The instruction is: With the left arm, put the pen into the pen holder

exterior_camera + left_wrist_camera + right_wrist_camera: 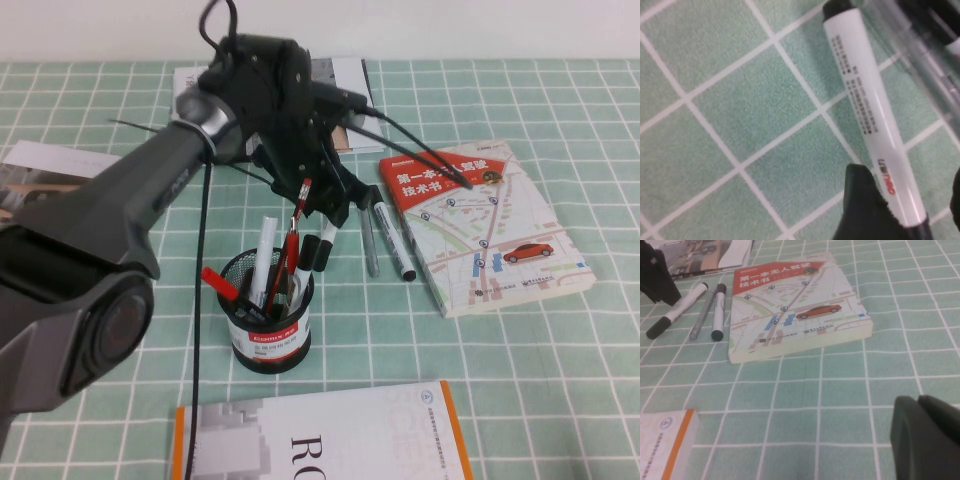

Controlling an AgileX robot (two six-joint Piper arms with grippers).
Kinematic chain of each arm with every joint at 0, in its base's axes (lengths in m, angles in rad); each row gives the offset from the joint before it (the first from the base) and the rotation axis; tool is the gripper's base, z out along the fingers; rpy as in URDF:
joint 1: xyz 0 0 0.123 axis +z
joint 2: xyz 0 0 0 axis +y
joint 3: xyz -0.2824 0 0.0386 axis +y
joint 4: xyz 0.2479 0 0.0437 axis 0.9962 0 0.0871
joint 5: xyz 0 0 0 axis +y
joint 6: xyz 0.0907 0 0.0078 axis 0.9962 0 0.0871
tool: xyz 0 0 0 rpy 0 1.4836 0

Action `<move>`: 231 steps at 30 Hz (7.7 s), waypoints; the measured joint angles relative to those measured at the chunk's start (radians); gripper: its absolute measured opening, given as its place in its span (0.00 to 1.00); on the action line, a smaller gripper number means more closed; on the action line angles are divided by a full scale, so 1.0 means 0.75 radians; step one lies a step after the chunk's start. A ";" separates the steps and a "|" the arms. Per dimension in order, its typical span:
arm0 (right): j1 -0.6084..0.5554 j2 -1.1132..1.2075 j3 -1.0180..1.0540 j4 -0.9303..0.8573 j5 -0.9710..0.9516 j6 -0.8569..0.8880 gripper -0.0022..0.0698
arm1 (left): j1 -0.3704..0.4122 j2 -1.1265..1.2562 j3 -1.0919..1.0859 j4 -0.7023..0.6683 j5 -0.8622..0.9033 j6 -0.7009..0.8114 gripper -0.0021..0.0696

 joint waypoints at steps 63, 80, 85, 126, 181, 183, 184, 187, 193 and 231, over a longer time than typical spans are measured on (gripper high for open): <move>0.000 0.000 0.000 0.000 0.000 0.000 0.00 | 0.052 -1.322 1.154 0.060 -0.715 0.039 0.19; 0.000 0.000 0.000 0.000 0.000 0.000 0.00 | 0.005 -1.986 2.360 0.039 -1.844 -0.109 0.19; 0.000 0.000 0.000 0.000 0.000 0.000 0.00 | -0.122 -1.986 2.512 0.187 -2.134 -0.230 0.19; 0.000 0.000 0.000 0.000 0.000 0.000 0.00 | -0.146 -1.121 2.643 0.220 -3.105 -0.423 0.20; 0.000 0.000 0.000 0.000 0.000 0.000 0.00 | 0.079 -2.670 2.726 0.277 -1.597 -0.340 0.03; 0.000 0.000 0.000 0.000 0.000 0.000 0.00 | 0.179 -2.772 2.760 0.277 -1.580 -0.340 0.03; 0.000 0.000 0.000 0.000 0.000 0.000 0.00 | 0.232 -2.829 2.786 0.277 -1.580 -0.340 0.03; 0.000 0.000 0.000 0.000 0.000 0.000 0.00 | 0.352 -3.004 2.882 0.279 -1.571 -0.345 0.03; 0.000 0.000 0.000 0.000 0.000 0.000 0.00 | 0.471 -3.238 3.031 0.215 -1.518 -0.304 0.03; 0.000 0.000 0.000 0.000 0.000 0.000 0.00 | 0.528 -3.249 3.116 0.173 -1.079 -0.310 0.03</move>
